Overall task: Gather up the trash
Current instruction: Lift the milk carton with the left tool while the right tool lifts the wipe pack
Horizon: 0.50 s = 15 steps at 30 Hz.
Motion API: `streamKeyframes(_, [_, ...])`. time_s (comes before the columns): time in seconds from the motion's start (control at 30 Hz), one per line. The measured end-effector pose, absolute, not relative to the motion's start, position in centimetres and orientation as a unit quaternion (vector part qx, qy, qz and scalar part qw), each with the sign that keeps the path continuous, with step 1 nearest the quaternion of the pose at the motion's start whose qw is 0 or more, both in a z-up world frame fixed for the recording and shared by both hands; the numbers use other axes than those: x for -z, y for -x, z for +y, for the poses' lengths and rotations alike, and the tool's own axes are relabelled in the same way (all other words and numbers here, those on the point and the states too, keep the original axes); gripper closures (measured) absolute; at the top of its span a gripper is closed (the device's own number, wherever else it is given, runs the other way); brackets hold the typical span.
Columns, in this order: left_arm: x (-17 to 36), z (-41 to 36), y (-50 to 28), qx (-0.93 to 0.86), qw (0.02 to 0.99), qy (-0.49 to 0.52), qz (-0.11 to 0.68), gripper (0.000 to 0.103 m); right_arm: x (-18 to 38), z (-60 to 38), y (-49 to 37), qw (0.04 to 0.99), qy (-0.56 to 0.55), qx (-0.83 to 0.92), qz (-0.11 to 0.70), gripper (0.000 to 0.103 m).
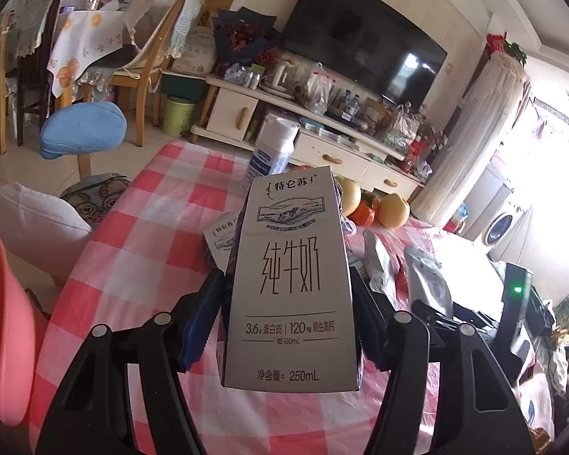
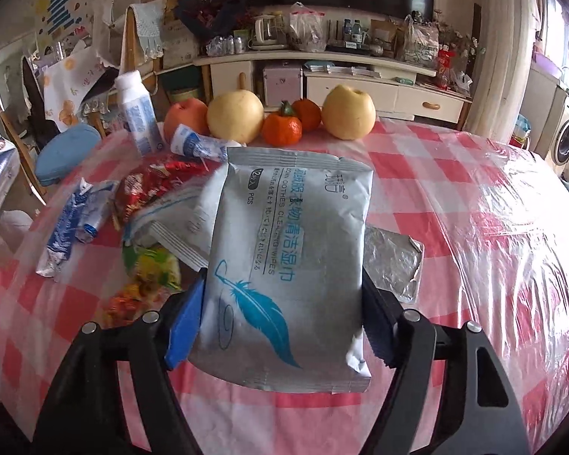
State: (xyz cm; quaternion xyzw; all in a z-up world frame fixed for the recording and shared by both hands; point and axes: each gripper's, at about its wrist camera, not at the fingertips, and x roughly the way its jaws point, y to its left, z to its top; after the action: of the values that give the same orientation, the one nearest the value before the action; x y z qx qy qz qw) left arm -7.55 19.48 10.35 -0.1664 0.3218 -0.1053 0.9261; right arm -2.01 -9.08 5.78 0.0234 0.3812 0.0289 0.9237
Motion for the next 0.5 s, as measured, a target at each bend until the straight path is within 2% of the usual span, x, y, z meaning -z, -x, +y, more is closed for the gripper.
streamKeyframes(0.27, [-12.2,24.2,8.9,0.034,0.937,0.188,0.291,0.038,-12.1,-0.7,4.2,0.93,-0.026,-0.145,0.337,0.029])
streamKeyframes(0.5, [-13.3,32.3,11.1,-0.076,0.931,0.235,0.27,0.038,-15.8,12.3,5.3,0.898,0.006,-0.292,0.329,0.029])
